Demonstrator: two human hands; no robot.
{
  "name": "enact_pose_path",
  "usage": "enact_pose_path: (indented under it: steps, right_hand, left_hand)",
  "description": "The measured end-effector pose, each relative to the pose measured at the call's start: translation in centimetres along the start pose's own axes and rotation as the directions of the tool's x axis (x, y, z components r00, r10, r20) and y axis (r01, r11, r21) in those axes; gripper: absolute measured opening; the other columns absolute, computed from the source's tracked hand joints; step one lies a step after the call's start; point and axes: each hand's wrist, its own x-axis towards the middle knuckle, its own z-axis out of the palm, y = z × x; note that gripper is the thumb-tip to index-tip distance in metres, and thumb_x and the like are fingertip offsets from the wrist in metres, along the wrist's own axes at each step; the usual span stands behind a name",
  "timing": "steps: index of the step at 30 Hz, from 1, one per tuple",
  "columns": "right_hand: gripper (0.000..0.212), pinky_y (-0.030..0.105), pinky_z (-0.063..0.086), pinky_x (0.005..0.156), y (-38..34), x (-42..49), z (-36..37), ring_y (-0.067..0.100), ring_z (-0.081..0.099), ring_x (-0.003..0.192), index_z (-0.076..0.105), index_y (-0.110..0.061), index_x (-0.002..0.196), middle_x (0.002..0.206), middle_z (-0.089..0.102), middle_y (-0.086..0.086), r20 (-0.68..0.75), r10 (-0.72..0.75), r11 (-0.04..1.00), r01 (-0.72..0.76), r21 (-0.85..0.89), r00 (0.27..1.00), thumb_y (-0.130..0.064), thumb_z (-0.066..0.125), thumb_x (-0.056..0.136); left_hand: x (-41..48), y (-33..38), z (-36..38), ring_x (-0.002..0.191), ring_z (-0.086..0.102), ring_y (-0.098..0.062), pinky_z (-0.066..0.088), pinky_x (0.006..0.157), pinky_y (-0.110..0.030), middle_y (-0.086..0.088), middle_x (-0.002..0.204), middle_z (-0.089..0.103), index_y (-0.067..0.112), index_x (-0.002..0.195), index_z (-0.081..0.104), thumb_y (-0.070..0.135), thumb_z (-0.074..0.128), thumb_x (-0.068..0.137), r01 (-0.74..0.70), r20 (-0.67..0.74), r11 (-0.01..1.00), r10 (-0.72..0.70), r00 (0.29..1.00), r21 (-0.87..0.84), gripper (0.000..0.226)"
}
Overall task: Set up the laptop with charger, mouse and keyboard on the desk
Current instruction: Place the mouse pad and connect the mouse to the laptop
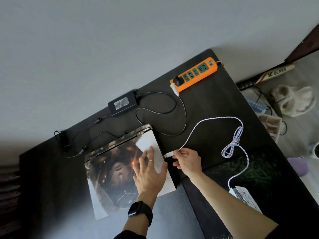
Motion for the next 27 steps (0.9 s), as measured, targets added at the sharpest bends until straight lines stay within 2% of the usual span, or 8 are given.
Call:
enact_pose_path:
  steps: [4,9,13,19,24,27]
  right_hand:
    - [0.019,0.039,0.063,0.066,-0.4,0.0,0.3,0.017,0.073,0.057,0.071,-0.012,0.085,0.076,0.076,0.001,-0.021,-0.023,0.998,0.022,-0.065,1.0,-0.024,0.063,0.097]
    - [0.02,0.033,0.061,0.061,-0.8,-0.1,0.9,0.011,0.072,0.054,0.07,-0.013,0.082,0.072,0.074,-0.001,-0.008,-0.098,0.972,0.094,-0.217,0.995,-0.024,0.064,0.097]
    - [0.016,0.04,0.064,0.067,-1.3,0.2,0.7,0.017,0.074,0.059,0.071,-0.01,0.084,0.074,0.075,0.005,0.032,-0.033,0.993,0.036,-0.114,0.999,-0.019,0.065,0.096]
    - [0.01,0.027,0.06,0.057,-0.7,-0.6,0.1,0.021,0.075,0.061,0.07,-0.009,0.09,0.077,0.076,0.004,-0.011,-0.035,0.998,0.036,0.046,0.999,-0.016,0.065,0.096]
    - [0.01,0.026,0.06,0.054,-0.4,-0.4,0.8,0.019,0.073,0.057,0.07,-0.01,0.09,0.077,0.075,0.002,-0.067,-0.042,0.996,0.047,0.071,0.997,-0.017,0.066,0.096]
    - [0.011,0.025,0.059,0.054,-0.6,-0.1,0.6,0.019,0.073,0.057,0.071,-0.011,0.089,0.077,0.076,0.004,-0.033,-0.051,0.998,0.052,0.029,0.998,-0.017,0.066,0.096]
  left_hand:
    - [0.1,-0.4,-0.3,0.137,0.015,-0.024,0.044,0.101,-0.043,0.012,0.153,0.016,0.043,0.152,0.002,0.072,0.048,0.083,-0.025,0.022,1.0,0.025,0.999,0.014,0.088]
    - [0.1,-0.6,-0.5,0.136,0.019,-0.024,0.047,0.1,-0.044,0.013,0.153,0.016,0.045,0.153,0.003,0.071,0.052,0.083,-0.03,0.031,1.0,0.03,0.999,-0.007,0.089]
    - [0.3,-0.7,-0.4,0.135,0.021,-0.024,0.046,0.1,-0.043,0.013,0.153,0.016,0.045,0.152,0.003,0.071,0.053,0.082,-0.027,0.034,0.999,0.028,0.999,-0.03,0.089]
    - [0.3,-0.7,-0.4,0.134,0.02,-0.026,0.045,0.103,-0.044,0.012,0.154,0.015,0.044,0.153,0.004,0.069,0.052,0.083,-0.036,0.027,0.998,0.038,0.999,-0.059,0.089]
    - [0.4,-0.9,-0.1,0.135,0.021,-0.027,0.047,0.1,-0.045,0.011,0.153,0.017,0.044,0.152,0.005,0.071,0.052,0.082,-0.035,0.028,0.998,0.037,0.999,-0.05,0.089]
    - [0.6,-0.8,-0.2,0.135,0.019,-0.026,0.047,0.1,-0.044,0.01,0.153,0.018,0.043,0.153,0.006,0.071,0.053,0.082,-0.034,0.027,0.998,0.035,0.999,-0.044,0.089]
